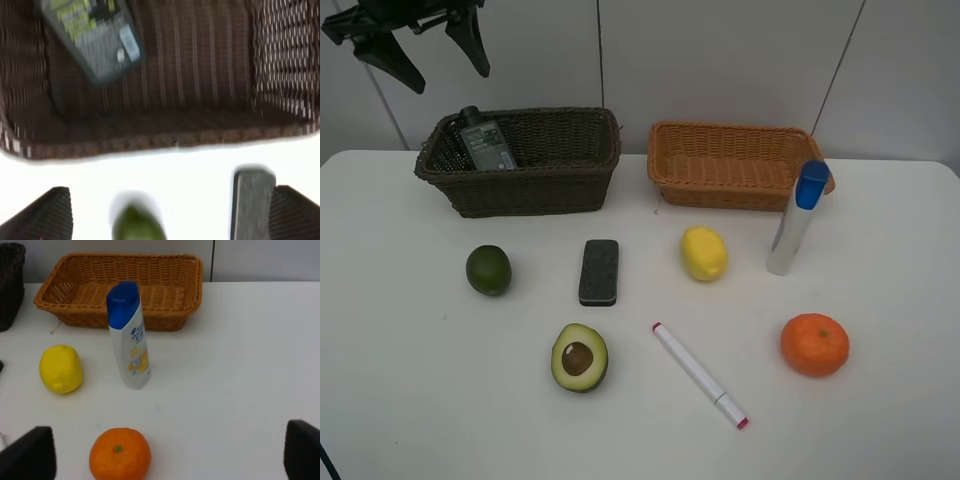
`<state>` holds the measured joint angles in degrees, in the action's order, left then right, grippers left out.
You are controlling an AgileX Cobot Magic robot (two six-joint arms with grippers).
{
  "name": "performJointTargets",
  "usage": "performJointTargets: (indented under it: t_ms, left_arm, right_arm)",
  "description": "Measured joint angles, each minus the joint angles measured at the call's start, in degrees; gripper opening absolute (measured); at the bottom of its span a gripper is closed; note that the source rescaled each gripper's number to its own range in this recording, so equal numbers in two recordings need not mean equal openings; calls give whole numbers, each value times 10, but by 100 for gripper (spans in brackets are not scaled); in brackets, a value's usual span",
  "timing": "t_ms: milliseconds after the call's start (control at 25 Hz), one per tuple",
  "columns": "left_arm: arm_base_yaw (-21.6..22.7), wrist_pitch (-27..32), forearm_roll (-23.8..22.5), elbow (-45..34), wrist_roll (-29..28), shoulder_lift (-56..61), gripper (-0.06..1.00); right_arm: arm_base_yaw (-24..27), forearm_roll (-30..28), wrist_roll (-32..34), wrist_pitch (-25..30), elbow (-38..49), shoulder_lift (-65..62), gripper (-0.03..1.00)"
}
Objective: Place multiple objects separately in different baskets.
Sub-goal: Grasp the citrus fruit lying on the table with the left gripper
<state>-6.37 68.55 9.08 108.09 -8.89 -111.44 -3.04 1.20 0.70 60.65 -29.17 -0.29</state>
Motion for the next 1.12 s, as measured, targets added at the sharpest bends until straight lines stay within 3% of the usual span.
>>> performJointTargets:
  t_ms: [320,480,760,1000,1120]
  left_arm:
    - [0,0,4,-331,4,202,99]
    - [0,-15,13,-440,4,226,99]
    - [-5,-104,29,-472,35,186,99]
    - [-76,-165,11,-473,18,104,99]
    - [-91,-198,-4,-473,2,71,99]
  right_arm:
    - [0,0,0,0,0,0,100]
    - [0,0,0,0,0,0,100]
    - [0,0,0,0,0,0,100]
    - [0,0,0,0,0,0,100]
    - [0,0,0,0,0,0,100]
